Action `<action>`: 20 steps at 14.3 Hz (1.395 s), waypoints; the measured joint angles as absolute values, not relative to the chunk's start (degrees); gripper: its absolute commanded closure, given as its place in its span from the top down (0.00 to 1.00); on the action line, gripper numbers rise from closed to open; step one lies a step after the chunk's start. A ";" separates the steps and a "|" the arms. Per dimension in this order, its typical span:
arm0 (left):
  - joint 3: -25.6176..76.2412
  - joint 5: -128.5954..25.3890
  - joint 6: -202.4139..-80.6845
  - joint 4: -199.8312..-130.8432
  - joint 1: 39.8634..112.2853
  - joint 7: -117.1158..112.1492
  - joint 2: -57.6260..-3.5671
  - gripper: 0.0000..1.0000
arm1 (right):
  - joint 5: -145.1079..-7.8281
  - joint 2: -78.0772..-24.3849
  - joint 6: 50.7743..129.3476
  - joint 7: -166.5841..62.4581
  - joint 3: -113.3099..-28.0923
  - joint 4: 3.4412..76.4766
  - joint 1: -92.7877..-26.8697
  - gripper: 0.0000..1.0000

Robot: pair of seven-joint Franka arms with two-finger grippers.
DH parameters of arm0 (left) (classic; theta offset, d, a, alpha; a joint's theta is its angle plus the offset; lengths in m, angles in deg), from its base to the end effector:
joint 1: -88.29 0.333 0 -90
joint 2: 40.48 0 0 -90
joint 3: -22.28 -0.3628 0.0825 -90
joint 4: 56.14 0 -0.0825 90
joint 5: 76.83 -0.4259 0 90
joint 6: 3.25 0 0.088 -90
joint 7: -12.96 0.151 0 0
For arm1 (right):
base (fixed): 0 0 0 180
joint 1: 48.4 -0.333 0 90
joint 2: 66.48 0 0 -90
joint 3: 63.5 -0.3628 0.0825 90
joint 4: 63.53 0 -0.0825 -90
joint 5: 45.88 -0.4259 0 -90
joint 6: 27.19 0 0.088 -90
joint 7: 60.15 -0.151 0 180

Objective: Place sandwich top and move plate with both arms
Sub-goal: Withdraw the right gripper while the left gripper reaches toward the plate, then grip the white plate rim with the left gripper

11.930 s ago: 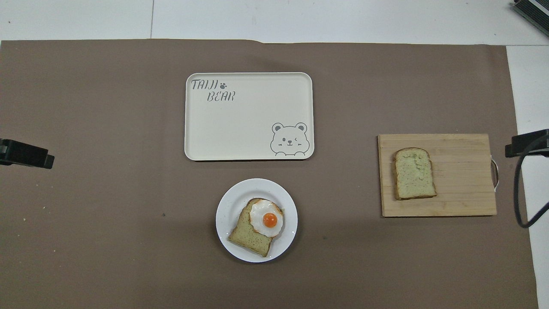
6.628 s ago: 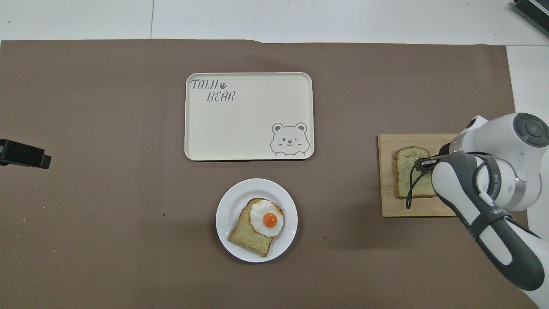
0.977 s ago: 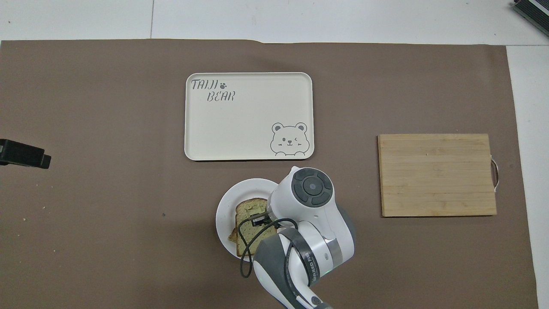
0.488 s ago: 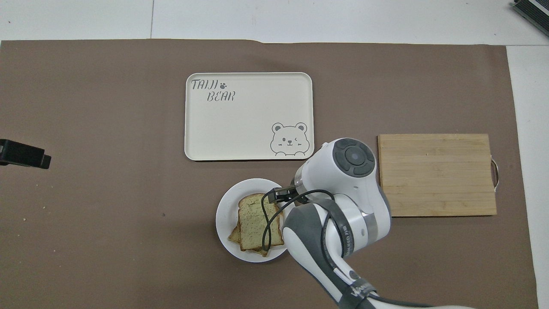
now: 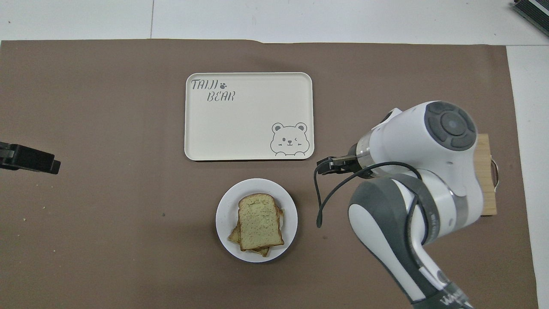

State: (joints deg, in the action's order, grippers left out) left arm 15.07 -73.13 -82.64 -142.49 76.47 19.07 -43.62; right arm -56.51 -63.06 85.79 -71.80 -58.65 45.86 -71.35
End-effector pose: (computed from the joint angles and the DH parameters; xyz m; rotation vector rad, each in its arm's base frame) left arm 0.5510 -0.0528 0.6757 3.0534 -0.3022 -0.1015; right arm 0.5809 0.2109 0.4521 -2.9793 -0.0602 0.0588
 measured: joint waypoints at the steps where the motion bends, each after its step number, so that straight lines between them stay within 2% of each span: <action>1: 15.03 -71.74 -83.86 -143.53 76.48 19.07 -43.98 1.00 | -55.74 -63.32 85.02 -71.80 -58.63 44.84 -69.75 1.00; 6: 15.42 -63.30 -91.74 -153.02 76.24 19.08 -45.24 1.00 | -55.42 -66.29 82.28 -70.92 -58.56 43.21 -63.23 1.00; 10: 15.64 -59.34 -103.06 -163.48 72.18 19.25 -45.21 1.00 | -55.35 -69.21 74.95 -67.55 -58.50 41.34 -58.69 1.00; 13: 15.73 -50.38 -108.27 -169.97 70.86 24.58 -45.16 1.00 | -55.30 -69.97 70.81 -63.70 -58.41 38.71 -54.39 1.00; 17: 15.58 -40.80 -115.36 -178.94 70.79 30.82 -45.11 1.00 | -52.06 -69.97 69.85 -58.58 -58.35 35.61 -49.00 1.00; 20: 15.68 -33.51 -121.65 -186.96 70.46 38.74 -44.93 1.00 | -48.76 -69.97 69.83 -58.38 -58.50 34.05 -48.68 1.00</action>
State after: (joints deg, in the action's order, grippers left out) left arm 15.68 -33.51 -121.65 -186.96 70.46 38.74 -44.93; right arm -48.76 -69.97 69.83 -58.38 -58.50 34.05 -48.68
